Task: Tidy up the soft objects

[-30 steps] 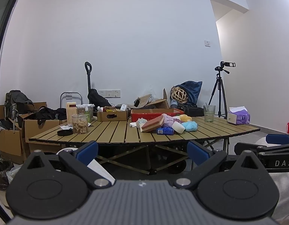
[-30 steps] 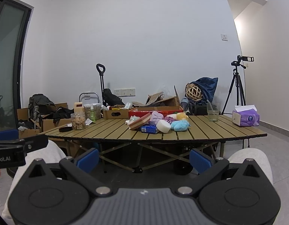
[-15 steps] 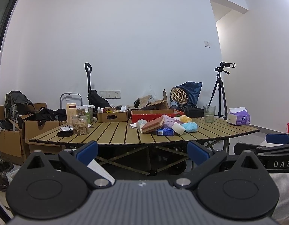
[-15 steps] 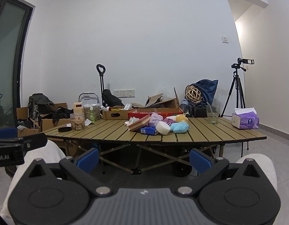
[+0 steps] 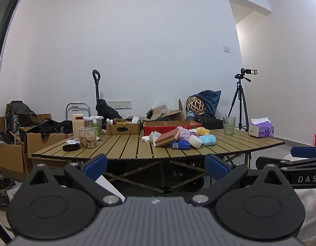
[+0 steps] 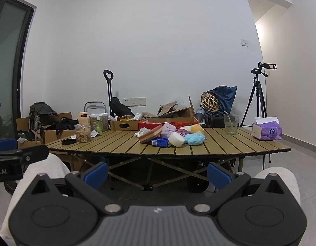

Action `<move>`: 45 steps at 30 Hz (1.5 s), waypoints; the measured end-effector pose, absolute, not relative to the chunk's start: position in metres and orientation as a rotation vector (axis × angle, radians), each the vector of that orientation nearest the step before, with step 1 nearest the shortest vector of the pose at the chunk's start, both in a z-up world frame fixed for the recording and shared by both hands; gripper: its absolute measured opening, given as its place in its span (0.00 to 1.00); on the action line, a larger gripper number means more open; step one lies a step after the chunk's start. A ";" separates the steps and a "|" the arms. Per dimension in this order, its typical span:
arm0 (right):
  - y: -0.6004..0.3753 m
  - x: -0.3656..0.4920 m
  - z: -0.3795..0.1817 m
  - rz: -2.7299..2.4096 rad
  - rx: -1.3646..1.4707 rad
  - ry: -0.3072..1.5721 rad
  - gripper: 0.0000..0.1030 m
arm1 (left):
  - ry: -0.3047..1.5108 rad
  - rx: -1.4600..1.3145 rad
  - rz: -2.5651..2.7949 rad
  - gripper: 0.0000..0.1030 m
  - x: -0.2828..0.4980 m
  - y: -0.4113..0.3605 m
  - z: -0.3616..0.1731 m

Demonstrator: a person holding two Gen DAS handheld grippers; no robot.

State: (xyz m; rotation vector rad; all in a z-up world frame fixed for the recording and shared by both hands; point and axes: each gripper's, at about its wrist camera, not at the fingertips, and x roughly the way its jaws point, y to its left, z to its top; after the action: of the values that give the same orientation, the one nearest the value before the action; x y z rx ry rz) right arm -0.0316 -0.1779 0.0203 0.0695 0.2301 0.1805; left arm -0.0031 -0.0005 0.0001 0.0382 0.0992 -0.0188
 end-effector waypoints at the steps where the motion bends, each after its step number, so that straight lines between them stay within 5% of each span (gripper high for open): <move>1: -0.178 -0.032 0.020 0.180 0.069 0.230 1.00 | 0.099 0.038 -0.019 1.00 -0.003 0.000 0.000; 45: -0.179 0.010 0.023 0.143 0.035 0.198 1.00 | 0.124 0.031 -0.008 1.00 0.035 0.004 0.004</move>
State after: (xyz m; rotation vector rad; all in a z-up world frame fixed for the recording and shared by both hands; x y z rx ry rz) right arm 0.0099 -0.1794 0.0230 0.0348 0.1978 0.1427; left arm 0.0353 0.0040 0.0043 0.0307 0.1242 -0.0083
